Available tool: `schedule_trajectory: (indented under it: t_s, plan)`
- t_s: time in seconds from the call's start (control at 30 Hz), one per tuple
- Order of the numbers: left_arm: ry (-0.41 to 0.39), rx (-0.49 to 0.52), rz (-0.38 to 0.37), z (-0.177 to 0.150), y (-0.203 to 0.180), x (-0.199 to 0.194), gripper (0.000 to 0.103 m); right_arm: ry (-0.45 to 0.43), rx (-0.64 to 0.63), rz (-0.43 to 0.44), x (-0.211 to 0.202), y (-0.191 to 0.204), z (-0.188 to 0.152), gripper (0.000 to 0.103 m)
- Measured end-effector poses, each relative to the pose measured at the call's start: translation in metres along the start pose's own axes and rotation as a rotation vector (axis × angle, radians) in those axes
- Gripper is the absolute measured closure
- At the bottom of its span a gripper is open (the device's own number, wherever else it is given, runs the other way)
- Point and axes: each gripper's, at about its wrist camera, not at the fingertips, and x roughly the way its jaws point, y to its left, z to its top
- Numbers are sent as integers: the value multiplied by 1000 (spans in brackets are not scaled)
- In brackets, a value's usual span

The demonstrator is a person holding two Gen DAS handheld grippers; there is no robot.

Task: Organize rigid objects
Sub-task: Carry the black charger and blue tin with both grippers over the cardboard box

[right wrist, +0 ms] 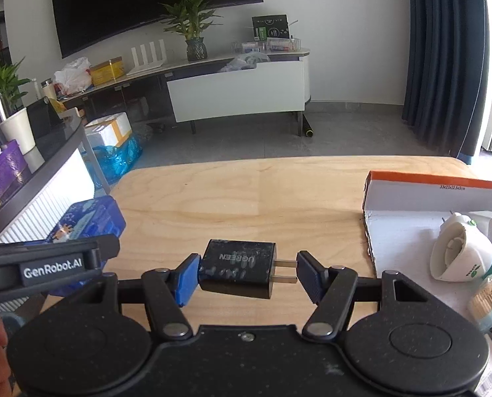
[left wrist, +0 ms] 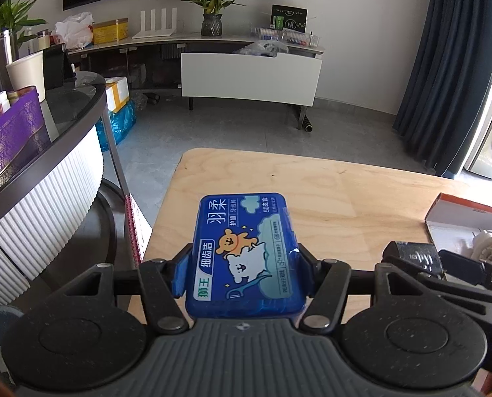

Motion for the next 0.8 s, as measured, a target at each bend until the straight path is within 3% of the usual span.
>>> schedule_trajectory:
  t_s: [0.33, 0.8]
  plan:
    - [-26, -9, -20, -9, -18, -47, 41, -39, -25, 61, -81, -12, 3, 27]
    - [-51, 42, -109, -38, -67, -92, 41, -76, -12, -10, -166, -69, -28, 27]
